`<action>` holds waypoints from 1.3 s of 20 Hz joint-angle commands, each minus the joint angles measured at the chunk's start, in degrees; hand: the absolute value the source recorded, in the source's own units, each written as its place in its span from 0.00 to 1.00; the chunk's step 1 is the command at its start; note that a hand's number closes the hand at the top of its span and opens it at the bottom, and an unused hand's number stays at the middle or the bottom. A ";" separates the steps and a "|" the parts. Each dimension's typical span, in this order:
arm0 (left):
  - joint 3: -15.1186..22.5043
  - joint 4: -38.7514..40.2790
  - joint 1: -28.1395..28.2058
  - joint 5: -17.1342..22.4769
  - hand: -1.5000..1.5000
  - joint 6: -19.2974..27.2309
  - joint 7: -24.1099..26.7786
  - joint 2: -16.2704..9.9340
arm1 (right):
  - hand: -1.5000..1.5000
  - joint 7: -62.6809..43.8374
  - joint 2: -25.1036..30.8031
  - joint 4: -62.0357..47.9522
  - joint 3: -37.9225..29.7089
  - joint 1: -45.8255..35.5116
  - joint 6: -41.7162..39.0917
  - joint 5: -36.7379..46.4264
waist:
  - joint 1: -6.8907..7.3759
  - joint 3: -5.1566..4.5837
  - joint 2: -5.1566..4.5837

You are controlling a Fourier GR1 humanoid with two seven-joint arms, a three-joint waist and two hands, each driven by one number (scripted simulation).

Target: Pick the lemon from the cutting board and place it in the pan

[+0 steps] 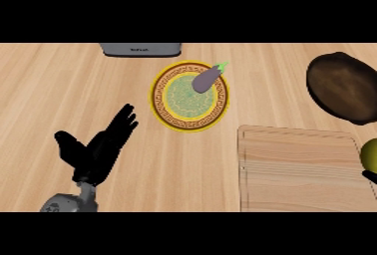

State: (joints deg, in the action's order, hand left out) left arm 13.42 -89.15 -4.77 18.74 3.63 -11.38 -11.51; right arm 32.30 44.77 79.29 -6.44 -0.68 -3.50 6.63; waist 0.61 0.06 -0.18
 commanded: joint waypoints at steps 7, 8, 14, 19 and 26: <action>-0.19 2.29 -1.19 -1.35 0.50 -1.29 0.36 1.15 | 1.00 6.88 -5.92 -32.31 -2.13 -25.75 10.72 9.10 | 1.35 0.05 -0.36; 0.26 2.50 -1.39 -2.24 0.50 -1.17 2.11 1.80 | 1.00 10.32 -8.63 -36.69 -2.39 -26.66 13.73 9.57 | 1.67 0.10 -0.51; 0.44 1.63 -2.93 -1.82 0.50 -1.30 -0.26 2.27 | 1.00 14.20 -7.19 -53.41 -7.51 -37.17 16.89 9.10 | 3.06 0.24 -1.15; 1.99 0.73 -3.94 -2.66 0.50 -0.72 -1.12 3.65 | 1.00 15.43 -6.17 -60.05 -8.70 -42.44 17.53 9.61 | 4.49 0.40 -1.80; 0.86 2.30 -5.44 -1.81 0.50 -3.32 -0.10 2.50 | 0.00 10.27 -4.45 -68.07 -3.26 -42.83 22.12 17.47 | 6.01 0.25 -3.06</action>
State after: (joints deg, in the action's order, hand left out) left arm 14.15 -88.00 -8.72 17.07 0.88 -11.93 -9.40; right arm 46.96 39.19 15.72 -13.69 -42.90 16.56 18.89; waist 5.63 0.39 -2.36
